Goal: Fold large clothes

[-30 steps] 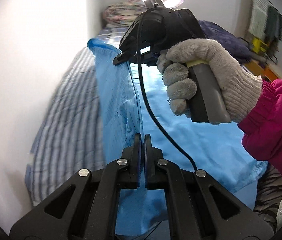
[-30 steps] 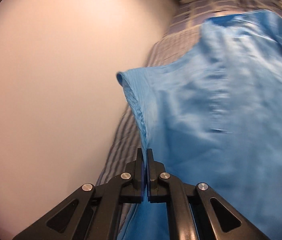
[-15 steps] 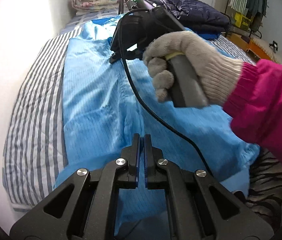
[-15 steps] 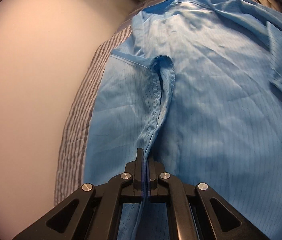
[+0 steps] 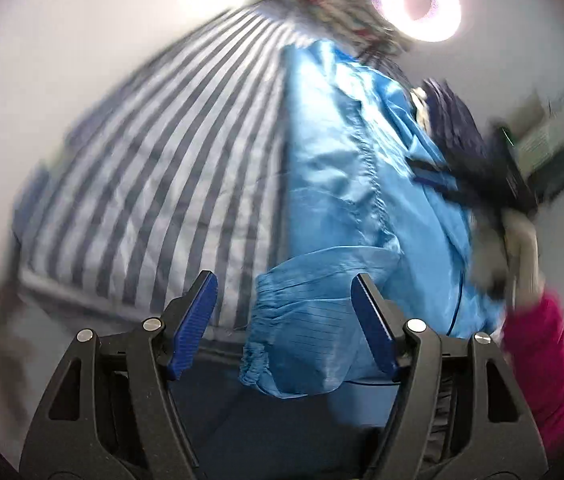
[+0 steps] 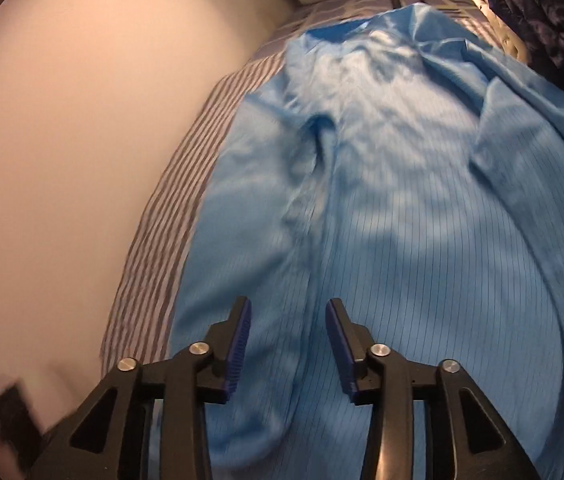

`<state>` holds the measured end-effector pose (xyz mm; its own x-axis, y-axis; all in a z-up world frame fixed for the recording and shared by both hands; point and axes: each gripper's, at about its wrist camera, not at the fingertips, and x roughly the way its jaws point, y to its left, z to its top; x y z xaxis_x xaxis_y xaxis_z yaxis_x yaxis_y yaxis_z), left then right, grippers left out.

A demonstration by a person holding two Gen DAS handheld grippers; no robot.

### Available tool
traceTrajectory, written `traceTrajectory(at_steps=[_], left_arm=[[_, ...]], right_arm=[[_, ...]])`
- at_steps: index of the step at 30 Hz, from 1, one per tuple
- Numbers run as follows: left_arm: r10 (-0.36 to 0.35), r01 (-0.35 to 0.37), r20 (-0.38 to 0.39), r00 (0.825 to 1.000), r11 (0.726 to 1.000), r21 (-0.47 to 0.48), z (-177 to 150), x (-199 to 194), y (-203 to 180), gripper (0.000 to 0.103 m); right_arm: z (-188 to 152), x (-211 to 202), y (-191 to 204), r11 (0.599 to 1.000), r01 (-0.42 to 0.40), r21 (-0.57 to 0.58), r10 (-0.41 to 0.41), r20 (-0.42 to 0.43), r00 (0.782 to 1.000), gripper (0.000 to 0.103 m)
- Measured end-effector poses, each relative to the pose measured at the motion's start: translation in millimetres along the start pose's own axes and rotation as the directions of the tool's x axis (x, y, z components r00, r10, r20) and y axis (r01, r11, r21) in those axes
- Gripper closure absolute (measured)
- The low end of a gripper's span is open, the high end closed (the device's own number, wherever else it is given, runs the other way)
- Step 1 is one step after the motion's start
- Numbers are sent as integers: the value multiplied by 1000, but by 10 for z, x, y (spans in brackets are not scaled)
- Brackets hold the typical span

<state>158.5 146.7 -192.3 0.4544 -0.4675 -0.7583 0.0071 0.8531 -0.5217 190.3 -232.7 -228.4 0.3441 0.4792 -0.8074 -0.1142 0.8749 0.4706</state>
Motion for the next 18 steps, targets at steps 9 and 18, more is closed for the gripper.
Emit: traceTrajectory(at_steps=[9, 18], left_arm=[[-91, 80, -142, 986, 994, -79, -168, 372, 134, 40], [16, 3, -69, 998, 964, 266, -436, 56, -597, 94]], right_arm=[[-731, 213, -100, 995, -69, 75, 79, -143, 987, 53], [-725, 335, -137, 993, -80, 82, 92, -148, 985, 53]])
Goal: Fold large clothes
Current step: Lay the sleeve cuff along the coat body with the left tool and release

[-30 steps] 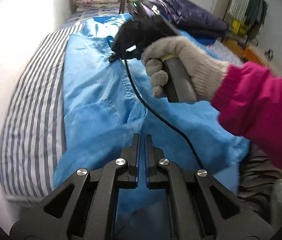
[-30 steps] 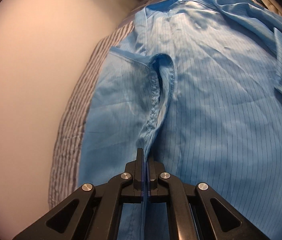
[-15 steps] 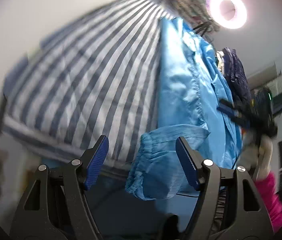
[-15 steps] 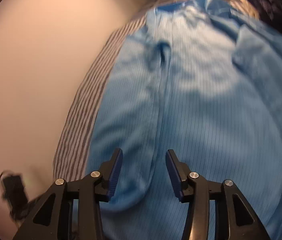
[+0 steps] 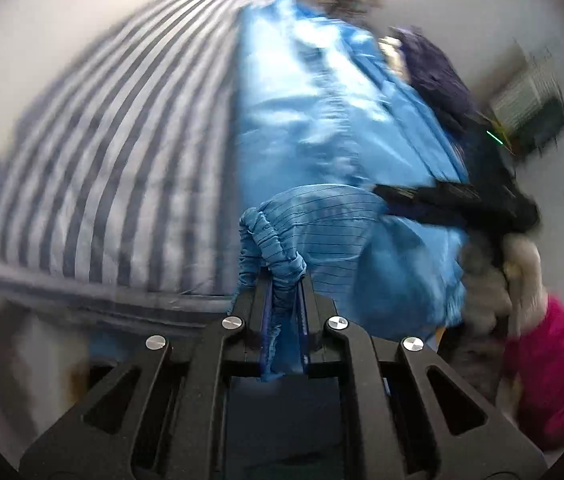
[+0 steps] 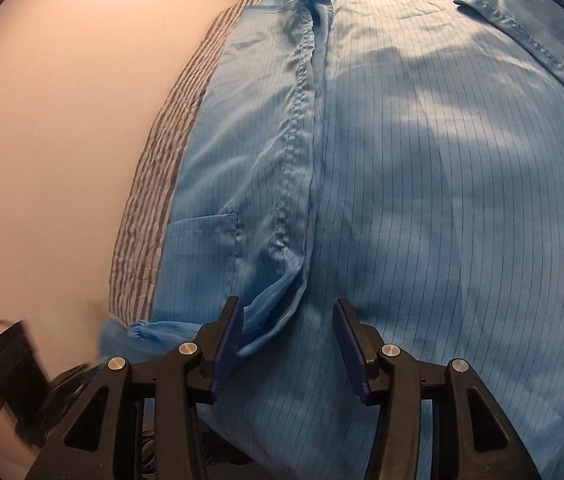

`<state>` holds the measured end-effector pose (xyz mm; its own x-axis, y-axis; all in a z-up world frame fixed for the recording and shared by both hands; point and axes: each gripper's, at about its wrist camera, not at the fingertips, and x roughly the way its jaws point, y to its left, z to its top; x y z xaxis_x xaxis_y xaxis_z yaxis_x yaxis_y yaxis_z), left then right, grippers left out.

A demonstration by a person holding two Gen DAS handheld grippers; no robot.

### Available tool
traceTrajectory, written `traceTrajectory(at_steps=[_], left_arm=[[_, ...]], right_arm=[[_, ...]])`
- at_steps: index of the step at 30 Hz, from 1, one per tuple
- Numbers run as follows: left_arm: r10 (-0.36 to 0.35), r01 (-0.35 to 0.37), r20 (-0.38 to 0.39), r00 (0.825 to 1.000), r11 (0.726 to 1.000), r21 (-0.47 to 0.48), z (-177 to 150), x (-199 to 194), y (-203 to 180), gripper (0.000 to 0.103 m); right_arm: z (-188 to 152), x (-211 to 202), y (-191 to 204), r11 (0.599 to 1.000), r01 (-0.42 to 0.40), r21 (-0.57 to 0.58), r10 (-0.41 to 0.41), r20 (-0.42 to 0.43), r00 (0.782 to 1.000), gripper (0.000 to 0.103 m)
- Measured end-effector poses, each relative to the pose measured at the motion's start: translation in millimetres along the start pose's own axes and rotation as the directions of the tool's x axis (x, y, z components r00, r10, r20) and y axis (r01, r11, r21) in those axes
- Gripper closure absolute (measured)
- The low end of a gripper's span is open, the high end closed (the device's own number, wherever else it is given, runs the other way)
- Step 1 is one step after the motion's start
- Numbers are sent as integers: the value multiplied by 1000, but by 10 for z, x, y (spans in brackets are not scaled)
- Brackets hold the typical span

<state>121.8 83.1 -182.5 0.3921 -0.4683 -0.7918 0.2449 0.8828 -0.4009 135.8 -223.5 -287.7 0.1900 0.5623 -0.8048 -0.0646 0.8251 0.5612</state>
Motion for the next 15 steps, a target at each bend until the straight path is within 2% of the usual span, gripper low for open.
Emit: traceTrajectory(at_steps=[1, 3, 5, 7, 8, 10, 13, 15], left_arm=[[16, -17, 15, 1000, 996, 83, -48, -79, -189, 94], [8, -9, 6, 1000, 980, 200, -184, -151, -457, 94], [18, -10, -26, 999, 959, 283, -290, -105, -664, 93], [19, 6, -74, 997, 944, 330, -428, -50, -788, 85], [16, 19, -99, 995, 941, 337, -486, -14, -823, 78], [-2, 40, -116, 993, 944, 326, -562, -24, -809, 74], [-39, 58, -83, 996, 970, 235, -528, -188, -608, 62], [-40, 45, -40, 998, 989, 137, -423, -226, -387, 59]], right_arm=[[8, 5, -6, 1000, -3, 2, 3, 0, 1000, 53], [7, -28, -10, 1000, -7, 7, 7, -1, 1000, 54], [12, -36, -23, 1000, -7, 7, 7, -5, 1000, 55], [-16, -89, -32, 1000, 2, 1, -2, -9, 1000, 55], [-24, -111, -36, 1000, 9, -3, -9, -10, 1000, 55], [-51, -192, -32, 999, 30, -16, -30, 3, 1000, 52], [-79, -317, 43, 997, 43, -60, -42, 26, 999, 52], [-93, -362, 95, 996, 34, -81, -32, 25, 999, 52]])
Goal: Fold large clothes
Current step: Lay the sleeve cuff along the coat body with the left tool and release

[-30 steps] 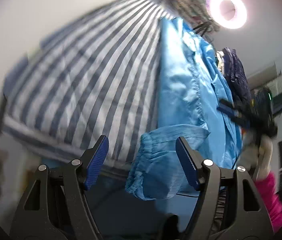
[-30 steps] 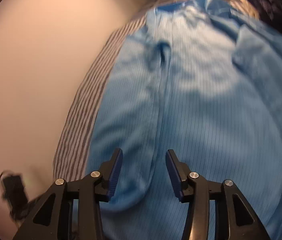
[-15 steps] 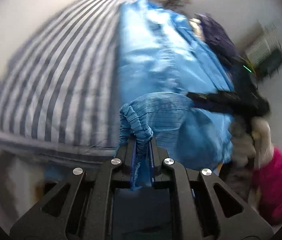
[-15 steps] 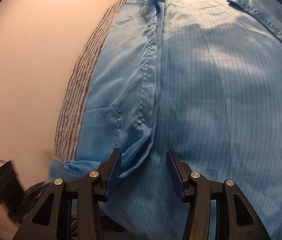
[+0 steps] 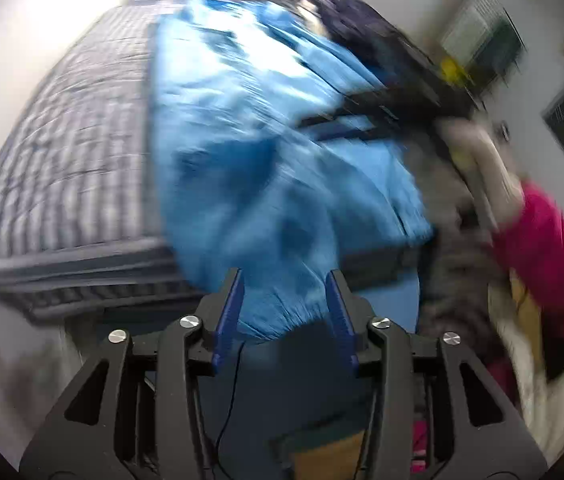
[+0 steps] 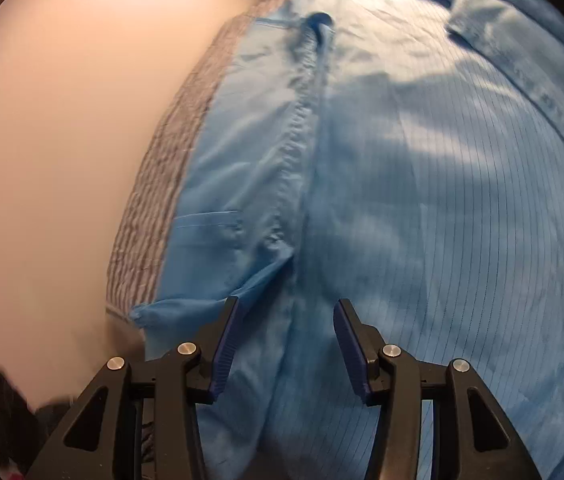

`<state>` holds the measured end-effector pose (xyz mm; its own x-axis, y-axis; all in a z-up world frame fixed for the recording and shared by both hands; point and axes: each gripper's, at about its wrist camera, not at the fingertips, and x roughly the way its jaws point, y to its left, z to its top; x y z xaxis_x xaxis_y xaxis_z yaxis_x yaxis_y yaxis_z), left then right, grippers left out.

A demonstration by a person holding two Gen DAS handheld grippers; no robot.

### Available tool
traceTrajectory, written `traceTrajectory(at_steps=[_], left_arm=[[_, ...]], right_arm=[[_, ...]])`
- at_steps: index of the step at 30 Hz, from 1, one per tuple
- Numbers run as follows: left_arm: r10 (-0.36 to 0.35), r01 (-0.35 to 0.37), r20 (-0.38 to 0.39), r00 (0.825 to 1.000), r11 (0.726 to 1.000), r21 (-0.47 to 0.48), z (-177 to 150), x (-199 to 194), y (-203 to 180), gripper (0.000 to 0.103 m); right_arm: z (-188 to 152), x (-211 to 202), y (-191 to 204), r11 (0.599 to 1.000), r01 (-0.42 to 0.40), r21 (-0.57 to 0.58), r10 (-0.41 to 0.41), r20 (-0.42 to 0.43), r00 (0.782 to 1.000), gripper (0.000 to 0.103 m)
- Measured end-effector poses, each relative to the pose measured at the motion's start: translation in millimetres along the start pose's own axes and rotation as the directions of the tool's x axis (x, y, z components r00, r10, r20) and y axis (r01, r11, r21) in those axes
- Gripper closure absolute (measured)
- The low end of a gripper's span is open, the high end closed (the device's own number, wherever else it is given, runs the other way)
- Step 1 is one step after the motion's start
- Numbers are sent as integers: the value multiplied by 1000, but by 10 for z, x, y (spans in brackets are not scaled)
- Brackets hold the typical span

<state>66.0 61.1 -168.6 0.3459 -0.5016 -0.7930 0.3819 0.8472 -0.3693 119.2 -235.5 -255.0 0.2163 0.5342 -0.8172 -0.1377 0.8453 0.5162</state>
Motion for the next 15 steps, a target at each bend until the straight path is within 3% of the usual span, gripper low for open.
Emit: traceTrajectory(at_steps=[3, 5, 13, 14, 15], left_arm=[[24, -19, 30, 999, 986, -164, 135, 15, 396, 59], [29, -23, 23, 999, 978, -208, 186, 100, 547, 59], [-13, 10, -15, 1000, 975, -221, 356, 528, 656, 59], [-21, 16, -19, 1000, 975, -219, 363, 570, 655, 69], [-23, 18, -24, 999, 977, -210, 361, 589, 638, 89]], right_arm=[[-28, 0, 89, 1000, -8, -22, 7, -6, 1000, 52], [-57, 24, 121, 999, -17, -27, 17, -14, 1000, 52], [-186, 84, 39, 1000, -1, 16, 2, -46, 999, 48], [-198, 85, 8, 1000, -7, 27, 9, -50, 999, 48], [-204, 78, -15, 999, -13, 35, 15, -50, 999, 48]])
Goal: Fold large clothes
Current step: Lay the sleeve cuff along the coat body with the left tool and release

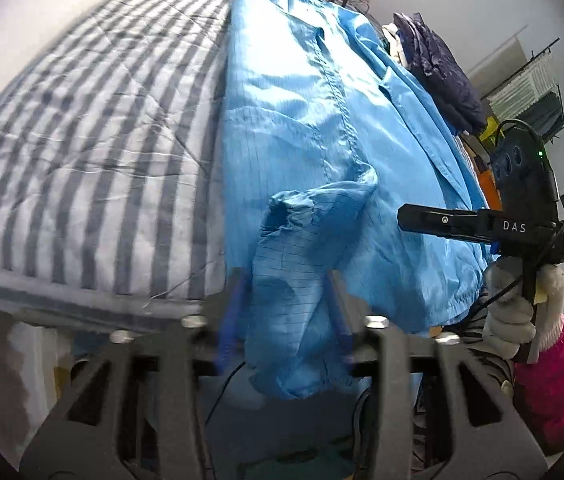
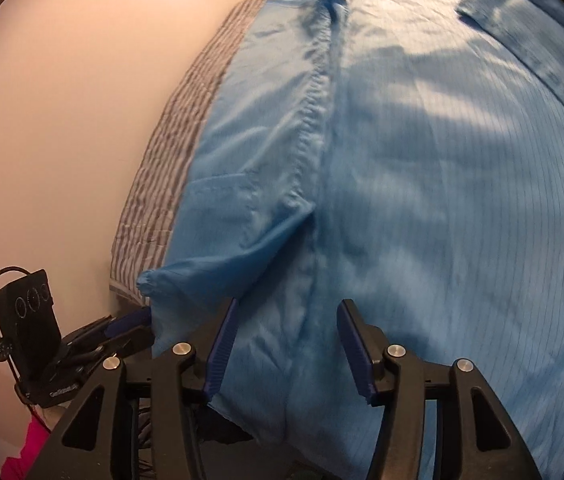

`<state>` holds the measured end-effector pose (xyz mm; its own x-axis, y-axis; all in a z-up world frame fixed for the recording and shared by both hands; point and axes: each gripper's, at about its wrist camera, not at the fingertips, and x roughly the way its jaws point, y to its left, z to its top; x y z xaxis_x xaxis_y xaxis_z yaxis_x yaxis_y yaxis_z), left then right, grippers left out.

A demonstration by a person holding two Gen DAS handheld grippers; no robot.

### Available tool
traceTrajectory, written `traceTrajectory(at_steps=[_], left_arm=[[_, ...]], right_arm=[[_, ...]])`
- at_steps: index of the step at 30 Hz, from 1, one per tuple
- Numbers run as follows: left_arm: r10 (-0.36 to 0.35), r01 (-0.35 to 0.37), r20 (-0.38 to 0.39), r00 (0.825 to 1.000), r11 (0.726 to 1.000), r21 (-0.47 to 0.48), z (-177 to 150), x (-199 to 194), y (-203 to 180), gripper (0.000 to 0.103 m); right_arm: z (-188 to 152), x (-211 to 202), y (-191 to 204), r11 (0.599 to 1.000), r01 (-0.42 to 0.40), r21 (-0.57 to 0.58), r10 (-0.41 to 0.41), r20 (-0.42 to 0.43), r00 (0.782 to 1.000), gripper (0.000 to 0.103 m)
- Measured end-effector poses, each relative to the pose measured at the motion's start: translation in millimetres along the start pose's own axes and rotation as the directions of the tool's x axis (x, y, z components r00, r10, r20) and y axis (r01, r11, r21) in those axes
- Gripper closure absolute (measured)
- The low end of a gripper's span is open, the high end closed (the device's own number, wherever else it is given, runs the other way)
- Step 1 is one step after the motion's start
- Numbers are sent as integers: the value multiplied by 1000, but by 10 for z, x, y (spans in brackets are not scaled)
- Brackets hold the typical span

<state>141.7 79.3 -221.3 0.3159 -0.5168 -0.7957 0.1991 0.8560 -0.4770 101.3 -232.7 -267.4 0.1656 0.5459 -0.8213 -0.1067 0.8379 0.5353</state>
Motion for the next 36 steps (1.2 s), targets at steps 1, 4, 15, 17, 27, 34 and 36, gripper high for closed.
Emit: traceTrajectory(at_steps=[1, 4, 15, 17, 27, 34, 36], left_arm=[[11, -11, -4, 1000, 1000, 19, -14, 9, -31, 97], [2, -3, 11, 1000, 998, 66, -46, -33, -147, 102], [14, -21, 44, 999, 988, 153, -105, -210, -326, 102], [8, -13, 34, 999, 985, 173, -124, -196, -362, 102], [-13, 7, 43, 999, 989, 145, -195, -482, -292, 102], [8, -7, 20, 1000, 996, -84, 331, -233, 198, 65], [26, -29, -39, 999, 995, -95, 418, 27, 229, 61]], right_arm=[[-6, -19, -22, 1000, -10, 13, 10, 4, 1000, 48], [14, -54, -8, 998, -58, 40, 57, 11, 998, 47], [218, 87, 661, 993, -104, -51, 105, 13, 994, 43], [322, 212, 800, 991, -100, -90, 101, 6, 995, 43], [249, 672, 843, 977, -144, -159, 101, -247, 964, 56], [43, 453, 793, 967, -70, -243, 15, -221, 975, 56], [-7, 404, 765, 968, -50, -246, 0, -201, 980, 56]])
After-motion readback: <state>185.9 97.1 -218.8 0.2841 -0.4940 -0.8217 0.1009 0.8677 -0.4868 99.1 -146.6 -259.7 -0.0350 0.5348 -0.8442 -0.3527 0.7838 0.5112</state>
